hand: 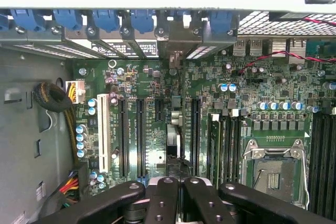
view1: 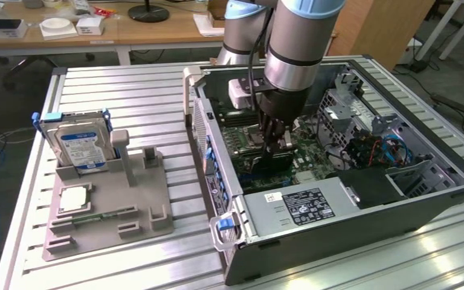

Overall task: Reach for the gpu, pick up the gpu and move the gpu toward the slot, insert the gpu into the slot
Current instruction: 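Insert the gpu into the slot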

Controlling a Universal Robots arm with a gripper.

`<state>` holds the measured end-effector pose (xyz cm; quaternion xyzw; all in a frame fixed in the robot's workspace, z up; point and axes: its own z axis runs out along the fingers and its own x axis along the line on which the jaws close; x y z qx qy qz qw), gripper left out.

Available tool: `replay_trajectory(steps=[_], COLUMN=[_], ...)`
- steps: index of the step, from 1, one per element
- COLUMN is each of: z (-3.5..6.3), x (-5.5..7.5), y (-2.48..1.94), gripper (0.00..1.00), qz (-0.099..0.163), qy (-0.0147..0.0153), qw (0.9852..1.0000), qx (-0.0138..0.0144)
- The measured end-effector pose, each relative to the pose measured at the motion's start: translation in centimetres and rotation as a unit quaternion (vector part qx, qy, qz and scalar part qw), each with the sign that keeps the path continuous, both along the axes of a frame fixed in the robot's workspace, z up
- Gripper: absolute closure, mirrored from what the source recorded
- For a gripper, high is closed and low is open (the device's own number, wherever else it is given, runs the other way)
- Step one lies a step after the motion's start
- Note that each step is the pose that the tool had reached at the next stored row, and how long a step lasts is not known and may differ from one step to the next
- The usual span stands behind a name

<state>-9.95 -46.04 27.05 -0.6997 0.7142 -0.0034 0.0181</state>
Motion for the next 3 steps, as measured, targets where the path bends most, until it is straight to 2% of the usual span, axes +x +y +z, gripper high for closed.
replay_trajectory(steps=[3], z=[0.0], x=[0.0], y=[0.0], gripper=[0.9], qz=[0.0], qy=[0.0], qw=[1.0], qx=[0.0])
